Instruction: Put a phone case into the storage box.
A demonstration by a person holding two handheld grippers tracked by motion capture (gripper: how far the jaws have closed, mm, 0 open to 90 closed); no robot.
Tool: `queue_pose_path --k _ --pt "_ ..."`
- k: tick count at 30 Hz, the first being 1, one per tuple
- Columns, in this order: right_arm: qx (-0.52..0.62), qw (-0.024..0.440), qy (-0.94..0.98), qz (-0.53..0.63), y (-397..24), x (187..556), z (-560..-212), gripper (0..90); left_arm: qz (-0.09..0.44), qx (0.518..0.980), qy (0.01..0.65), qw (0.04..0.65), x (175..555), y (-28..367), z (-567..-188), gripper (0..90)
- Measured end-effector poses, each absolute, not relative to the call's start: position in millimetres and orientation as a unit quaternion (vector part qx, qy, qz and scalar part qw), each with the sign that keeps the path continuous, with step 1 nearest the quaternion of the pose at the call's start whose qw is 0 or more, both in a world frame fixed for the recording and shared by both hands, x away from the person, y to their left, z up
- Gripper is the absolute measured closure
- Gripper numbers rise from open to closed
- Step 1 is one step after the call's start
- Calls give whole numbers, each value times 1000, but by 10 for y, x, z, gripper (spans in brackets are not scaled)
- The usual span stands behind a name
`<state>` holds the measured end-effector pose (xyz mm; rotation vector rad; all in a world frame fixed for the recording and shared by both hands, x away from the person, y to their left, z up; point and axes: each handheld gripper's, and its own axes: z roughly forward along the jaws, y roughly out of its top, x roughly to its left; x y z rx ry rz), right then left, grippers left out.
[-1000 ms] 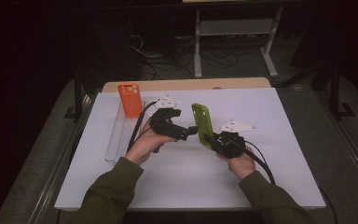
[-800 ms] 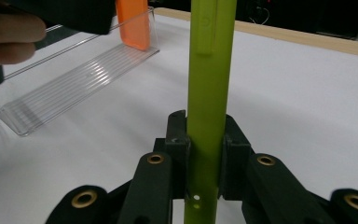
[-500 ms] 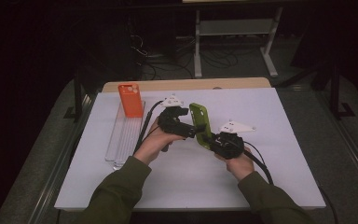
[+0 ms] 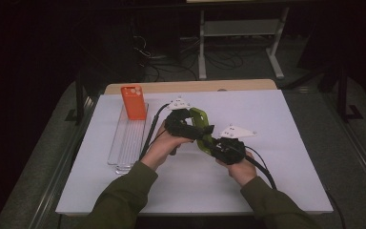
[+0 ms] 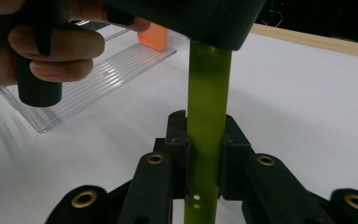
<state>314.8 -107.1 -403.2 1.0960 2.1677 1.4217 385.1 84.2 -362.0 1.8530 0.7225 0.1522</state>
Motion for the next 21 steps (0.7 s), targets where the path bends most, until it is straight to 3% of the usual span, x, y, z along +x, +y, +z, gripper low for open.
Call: queue_pose_path --k 3,5,16,18,21 --pt "383 163 761 497 -1062 3146 -4038 762 67 780 307 542 3853 850 -3618 20" --pt "382 164 762 496 -1055 3142 -4043 762 71 778 309 542 3852 868 -3610 91" --pt "376 169 769 488 -1048 3150 -4061 754 73 780 308 540 3822 862 -3593 127" --pt "373 168 771 488 -1049 3158 -4062 705 76 781 307 539 3820 868 -3587 132" --pt "373 162 773 488 -1071 3161 -4057 564 87 782 306 537 3814 891 -3569 137"
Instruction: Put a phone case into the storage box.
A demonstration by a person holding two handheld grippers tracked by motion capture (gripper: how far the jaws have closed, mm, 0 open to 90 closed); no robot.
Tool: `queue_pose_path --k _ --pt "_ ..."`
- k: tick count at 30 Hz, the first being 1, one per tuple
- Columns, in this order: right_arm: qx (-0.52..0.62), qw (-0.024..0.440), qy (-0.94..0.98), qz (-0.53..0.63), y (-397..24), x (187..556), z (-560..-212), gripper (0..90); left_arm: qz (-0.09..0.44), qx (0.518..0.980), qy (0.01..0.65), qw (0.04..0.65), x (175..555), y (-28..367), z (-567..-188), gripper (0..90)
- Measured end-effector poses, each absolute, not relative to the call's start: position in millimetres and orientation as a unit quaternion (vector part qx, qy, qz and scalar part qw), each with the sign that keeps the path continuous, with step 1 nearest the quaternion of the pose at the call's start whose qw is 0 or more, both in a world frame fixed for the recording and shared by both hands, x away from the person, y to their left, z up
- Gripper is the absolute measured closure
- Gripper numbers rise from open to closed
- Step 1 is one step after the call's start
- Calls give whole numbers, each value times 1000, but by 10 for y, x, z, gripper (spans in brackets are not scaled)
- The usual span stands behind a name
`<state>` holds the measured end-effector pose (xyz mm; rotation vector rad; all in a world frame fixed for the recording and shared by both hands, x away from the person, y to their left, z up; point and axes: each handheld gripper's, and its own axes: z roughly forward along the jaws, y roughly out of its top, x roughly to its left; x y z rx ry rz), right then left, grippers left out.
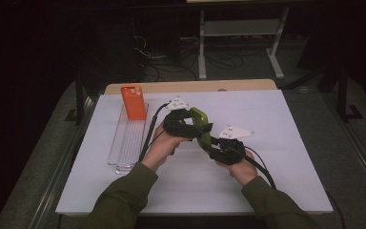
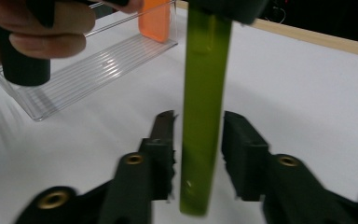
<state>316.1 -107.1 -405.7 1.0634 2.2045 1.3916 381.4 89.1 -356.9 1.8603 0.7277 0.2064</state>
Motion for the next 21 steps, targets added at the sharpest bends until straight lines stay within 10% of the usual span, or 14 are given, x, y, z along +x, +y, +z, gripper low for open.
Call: queue_pose_path --k 13,21 --pt "380 146 803 435 -1367 3110 -4105 145 119 782 313 525 3854 1106 -3374 140" --pt "382 153 821 396 -1485 3019 -4209 53 150 778 323 517 3911 1308 -3160 141"
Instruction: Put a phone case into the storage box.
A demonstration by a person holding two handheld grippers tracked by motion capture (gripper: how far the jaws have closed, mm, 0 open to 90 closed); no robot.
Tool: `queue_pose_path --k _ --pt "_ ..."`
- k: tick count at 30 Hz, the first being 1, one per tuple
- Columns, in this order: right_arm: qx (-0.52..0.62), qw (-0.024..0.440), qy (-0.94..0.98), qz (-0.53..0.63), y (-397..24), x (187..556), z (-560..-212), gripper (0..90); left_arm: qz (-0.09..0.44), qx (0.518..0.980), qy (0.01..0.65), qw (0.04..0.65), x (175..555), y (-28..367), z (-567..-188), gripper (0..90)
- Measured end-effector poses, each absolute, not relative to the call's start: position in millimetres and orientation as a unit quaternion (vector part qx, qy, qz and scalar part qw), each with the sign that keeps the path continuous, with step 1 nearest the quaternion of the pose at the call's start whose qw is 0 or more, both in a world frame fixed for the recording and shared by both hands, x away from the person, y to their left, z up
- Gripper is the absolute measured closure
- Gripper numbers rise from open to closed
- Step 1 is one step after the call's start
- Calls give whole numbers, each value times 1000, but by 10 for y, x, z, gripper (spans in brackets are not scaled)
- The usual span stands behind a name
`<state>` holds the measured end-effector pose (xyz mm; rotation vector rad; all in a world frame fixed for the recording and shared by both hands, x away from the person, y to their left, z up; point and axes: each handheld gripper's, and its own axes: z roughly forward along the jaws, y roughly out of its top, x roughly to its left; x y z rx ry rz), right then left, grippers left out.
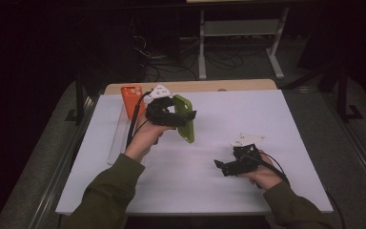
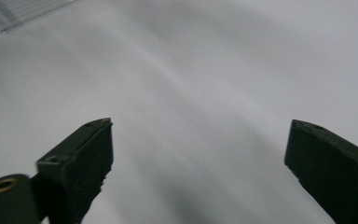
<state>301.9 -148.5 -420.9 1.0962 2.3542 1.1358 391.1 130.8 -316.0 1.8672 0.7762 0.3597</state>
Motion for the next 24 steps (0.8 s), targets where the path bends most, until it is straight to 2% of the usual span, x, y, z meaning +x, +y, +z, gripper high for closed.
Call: queue_pose_path --k 2,14,24 --pt "381 155 822 395 -1528 3003 -4214 22 164 776 329 512 3931 1381 -3096 141" --pt "391 158 818 392 -1830 2877 -4266 12 220 751 370 500 4056 1818 -2837 143" --pt "395 159 819 384 -1841 2881 -4291 12 281 722 429 465 4186 2256 -2803 143"
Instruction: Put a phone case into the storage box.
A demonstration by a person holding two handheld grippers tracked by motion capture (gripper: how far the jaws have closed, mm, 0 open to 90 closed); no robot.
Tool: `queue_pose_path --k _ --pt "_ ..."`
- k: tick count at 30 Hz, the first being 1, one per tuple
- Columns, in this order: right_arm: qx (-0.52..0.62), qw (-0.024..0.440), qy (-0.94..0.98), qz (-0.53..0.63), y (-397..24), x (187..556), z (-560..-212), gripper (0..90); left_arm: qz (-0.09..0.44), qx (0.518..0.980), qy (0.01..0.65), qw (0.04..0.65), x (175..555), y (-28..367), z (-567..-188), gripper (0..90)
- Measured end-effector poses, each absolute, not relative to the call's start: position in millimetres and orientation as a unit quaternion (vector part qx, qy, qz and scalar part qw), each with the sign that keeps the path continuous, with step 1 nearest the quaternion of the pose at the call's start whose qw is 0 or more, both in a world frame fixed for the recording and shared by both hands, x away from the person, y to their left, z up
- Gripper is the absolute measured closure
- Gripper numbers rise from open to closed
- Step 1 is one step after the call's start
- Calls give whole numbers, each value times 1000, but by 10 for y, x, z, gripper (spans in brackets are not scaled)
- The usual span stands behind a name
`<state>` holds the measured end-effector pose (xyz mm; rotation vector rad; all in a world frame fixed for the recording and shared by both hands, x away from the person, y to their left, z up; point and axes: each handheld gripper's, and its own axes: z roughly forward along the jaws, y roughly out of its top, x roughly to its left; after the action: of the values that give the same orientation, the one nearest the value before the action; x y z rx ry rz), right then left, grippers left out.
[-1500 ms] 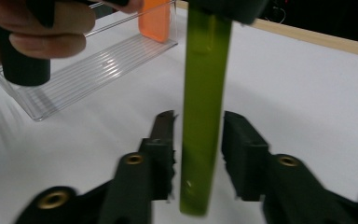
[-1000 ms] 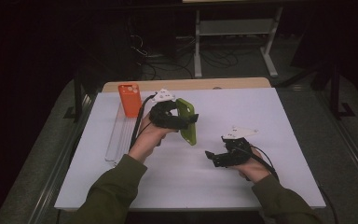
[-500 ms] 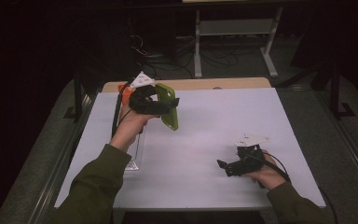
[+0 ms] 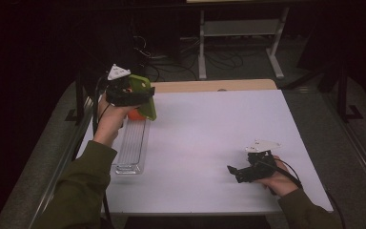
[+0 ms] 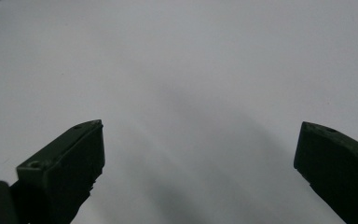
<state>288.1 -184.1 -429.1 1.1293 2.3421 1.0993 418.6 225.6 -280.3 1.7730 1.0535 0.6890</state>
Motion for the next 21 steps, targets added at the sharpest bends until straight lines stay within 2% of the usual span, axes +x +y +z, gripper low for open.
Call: queue_pose_path --k 10,21 --pt "395 165 816 388 -1851 2888 -4280 12 320 689 489 428 4298 2494 -2893 143" --pt "399 165 813 391 -1846 2889 -4276 13 334 670 531 397 4487 2477 -3231 142"
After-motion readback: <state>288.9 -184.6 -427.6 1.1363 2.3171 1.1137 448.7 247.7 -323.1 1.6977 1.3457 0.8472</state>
